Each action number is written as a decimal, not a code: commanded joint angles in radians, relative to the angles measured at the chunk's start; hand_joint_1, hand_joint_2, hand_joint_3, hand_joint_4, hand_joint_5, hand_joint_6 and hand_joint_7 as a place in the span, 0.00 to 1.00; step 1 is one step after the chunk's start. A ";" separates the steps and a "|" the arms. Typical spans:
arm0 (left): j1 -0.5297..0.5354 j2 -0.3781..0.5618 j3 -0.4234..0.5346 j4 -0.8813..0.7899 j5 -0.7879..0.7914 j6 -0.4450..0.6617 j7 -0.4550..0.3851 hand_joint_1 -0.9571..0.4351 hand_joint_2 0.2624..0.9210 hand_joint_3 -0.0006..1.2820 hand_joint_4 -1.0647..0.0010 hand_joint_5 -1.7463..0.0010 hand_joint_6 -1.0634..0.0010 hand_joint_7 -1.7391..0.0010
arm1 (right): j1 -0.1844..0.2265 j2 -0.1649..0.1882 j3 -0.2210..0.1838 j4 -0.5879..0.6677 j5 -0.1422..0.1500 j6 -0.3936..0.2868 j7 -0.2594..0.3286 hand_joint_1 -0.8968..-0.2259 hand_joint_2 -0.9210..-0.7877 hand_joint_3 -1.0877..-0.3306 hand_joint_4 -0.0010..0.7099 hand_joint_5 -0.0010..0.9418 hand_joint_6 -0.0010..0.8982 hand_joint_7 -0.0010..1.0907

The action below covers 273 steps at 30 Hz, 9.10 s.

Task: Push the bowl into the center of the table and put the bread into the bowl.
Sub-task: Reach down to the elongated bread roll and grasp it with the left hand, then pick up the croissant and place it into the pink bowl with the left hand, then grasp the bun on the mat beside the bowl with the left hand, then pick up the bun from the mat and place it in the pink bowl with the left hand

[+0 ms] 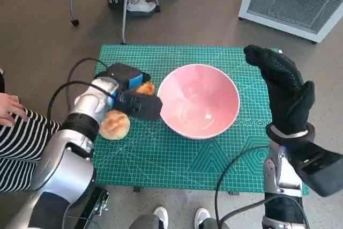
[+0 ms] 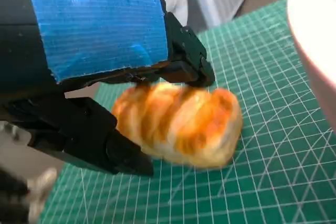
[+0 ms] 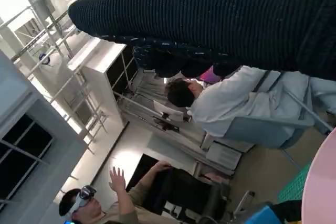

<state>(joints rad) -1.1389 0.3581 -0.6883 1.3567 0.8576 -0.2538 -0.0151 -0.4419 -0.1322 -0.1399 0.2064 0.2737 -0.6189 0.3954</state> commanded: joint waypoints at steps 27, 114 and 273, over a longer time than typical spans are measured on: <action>-0.044 0.060 0.062 -0.012 -0.044 -0.067 0.102 0.69 1.00 0.04 0.33 0.35 0.40 0.33 | 0.033 0.005 0.001 0.005 -0.002 0.010 -0.018 0.31 0.00 0.54 0.22 0.00 0.10 0.36; 0.153 0.024 0.293 -0.589 -0.391 -0.322 -0.391 0.37 0.78 0.00 0.95 1.00 0.89 0.94 | 0.060 0.004 0.005 -0.014 0.027 0.002 -0.008 0.33 0.00 0.52 0.21 0.00 0.07 0.40; 0.258 0.060 0.404 -1.035 -0.460 -0.014 -0.478 0.69 1.00 0.04 0.29 0.35 0.44 0.34 | 0.070 -0.023 0.004 -0.038 0.072 0.042 0.040 0.35 0.00 0.51 0.20 0.00 0.04 0.41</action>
<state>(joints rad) -0.8477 0.4334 -0.2557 0.2611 0.3872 -0.2673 -0.4751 -0.4011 -0.1545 -0.1371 0.1749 0.3490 -0.5844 0.4304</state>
